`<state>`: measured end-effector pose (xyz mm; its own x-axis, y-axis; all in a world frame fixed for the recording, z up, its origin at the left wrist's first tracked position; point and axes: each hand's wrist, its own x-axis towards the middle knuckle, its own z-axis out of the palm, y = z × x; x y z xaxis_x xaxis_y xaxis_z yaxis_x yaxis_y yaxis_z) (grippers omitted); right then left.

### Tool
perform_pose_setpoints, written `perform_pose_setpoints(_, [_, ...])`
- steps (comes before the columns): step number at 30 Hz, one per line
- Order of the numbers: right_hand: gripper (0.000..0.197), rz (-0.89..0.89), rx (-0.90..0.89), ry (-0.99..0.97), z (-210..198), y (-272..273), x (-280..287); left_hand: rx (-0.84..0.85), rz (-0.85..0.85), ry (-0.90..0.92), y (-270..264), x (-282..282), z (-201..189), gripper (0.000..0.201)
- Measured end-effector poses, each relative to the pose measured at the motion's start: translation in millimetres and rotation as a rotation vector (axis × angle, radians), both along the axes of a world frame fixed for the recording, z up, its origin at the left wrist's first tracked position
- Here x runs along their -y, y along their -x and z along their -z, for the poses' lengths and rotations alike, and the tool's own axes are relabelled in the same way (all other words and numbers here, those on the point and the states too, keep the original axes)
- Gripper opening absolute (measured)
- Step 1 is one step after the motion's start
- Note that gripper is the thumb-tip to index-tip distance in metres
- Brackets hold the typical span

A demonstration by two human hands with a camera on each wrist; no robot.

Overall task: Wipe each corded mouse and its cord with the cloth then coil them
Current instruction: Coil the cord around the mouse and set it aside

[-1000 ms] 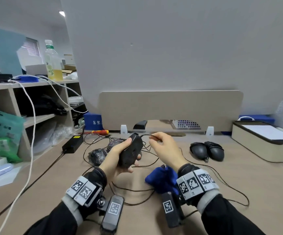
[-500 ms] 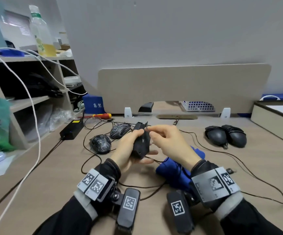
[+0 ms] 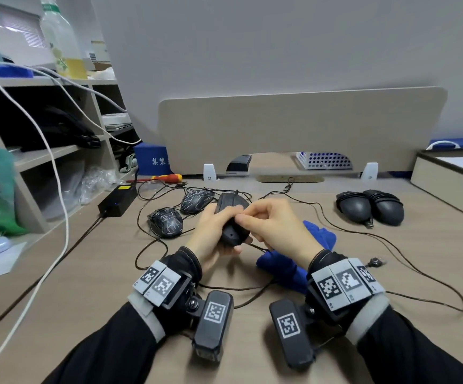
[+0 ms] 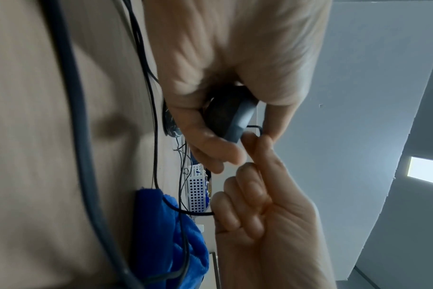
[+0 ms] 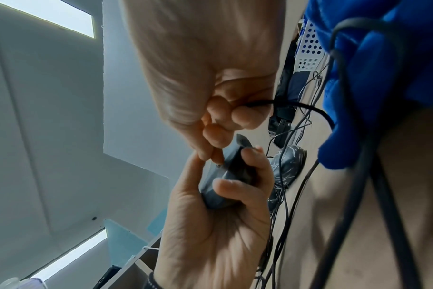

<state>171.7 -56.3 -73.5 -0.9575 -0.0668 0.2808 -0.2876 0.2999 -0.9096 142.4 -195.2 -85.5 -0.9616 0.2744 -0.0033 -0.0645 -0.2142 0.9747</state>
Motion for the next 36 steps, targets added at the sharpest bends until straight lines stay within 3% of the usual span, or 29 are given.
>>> perform_pose_setpoints(3, [0.016,-0.028,0.032,-0.047,0,0,-3,0.027,-0.062,-0.04,5,5,1,0.021])
perform_pose_setpoints(6, [0.021,0.033,0.078,-0.011,0,1,-17,-0.023,-0.068,-0.058,7,9,0,0.035])
perform_pose_setpoints(9, [0.025,0.025,0.17,0.05,1,3,-31,-0.045,0.014,-0.083,4,14,-8,0.027])
perform_pose_setpoints(12, [0.024,-0.037,0.231,0.051,2,2,-36,-0.104,0.121,-0.077,1,18,-12,0.032])
perform_pose_setpoints(18, [0.029,-0.137,0.286,-0.058,5,1,-42,-0.123,0.221,-0.135,-4,18,-13,0.028])
perform_pose_setpoints(20, [0.031,-0.153,0.279,-0.085,4,0,-44,-0.13,0.206,-0.115,-5,15,-12,0.036])
perform_pose_setpoints(24, [0.032,-0.135,0.262,-0.09,4,-1,-43,-0.129,0.186,-0.12,-7,13,-10,0.038])
perform_pose_setpoints(29, [0.031,-0.041,0.257,-0.129,0,-2,-41,-0.207,0.353,-0.1,-8,23,-14,0.044])
perform_pose_setpoints(31, [0.024,-0.014,0.252,-0.136,-1,-2,-42,-0.204,0.347,-0.101,-9,24,-16,0.037])
perform_pose_setpoints(36, [0.039,0.041,0.288,-0.021,1,1,-42,-0.265,0.351,0.054,-12,21,-16,0.025])
